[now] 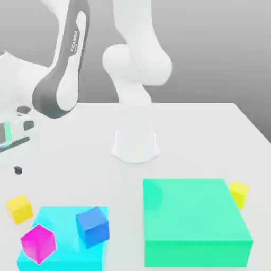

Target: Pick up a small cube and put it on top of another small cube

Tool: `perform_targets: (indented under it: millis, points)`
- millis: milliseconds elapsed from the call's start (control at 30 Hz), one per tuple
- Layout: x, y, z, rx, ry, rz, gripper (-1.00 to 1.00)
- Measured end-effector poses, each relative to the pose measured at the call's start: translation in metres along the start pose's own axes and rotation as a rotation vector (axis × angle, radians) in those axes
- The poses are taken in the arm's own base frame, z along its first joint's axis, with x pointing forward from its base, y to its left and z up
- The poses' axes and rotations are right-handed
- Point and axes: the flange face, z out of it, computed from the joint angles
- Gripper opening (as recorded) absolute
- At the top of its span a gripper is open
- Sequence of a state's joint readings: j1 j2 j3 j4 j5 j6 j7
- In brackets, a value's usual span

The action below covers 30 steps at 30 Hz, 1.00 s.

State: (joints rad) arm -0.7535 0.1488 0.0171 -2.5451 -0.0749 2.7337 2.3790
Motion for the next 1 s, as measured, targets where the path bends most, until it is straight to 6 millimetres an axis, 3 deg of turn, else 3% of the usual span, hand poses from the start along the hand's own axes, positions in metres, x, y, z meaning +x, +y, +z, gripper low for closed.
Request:
perform_targets:
  millis: [67, 233, 267, 500, 667, 767, 833, 900, 967, 1000]
  points:
    - [0.013, -0.001, 0.022, -0.034, 0.006, 0.097, 0.0]
    - [0.018, 0.0, 0.081, -0.048, 0.009, 0.137, 0.0]
    - [0.019, 0.001, 0.089, -0.048, 0.01, 0.137, -1.0]
    - [0.018, 0.001, 0.088, -0.047, 0.008, 0.137, -1.0]
    - [0.018, -0.002, 0.035, -0.046, 0.008, 0.136, -1.0]
    - [-0.031, 0.033, -0.007, -0.043, 0.003, -0.032, -1.0]
    - [-0.077, 0.085, -0.037, -0.042, -0.003, -0.215, -1.0]
    - [-0.109, 0.139, -0.066, -0.043, -0.006, -0.382, -1.0]
    - [-0.132, 0.195, -0.092, -0.046, -0.009, -0.543, -1.0]
    - [-0.134, 0.2, -0.092, -0.046, -0.008, -0.564, -1.0]
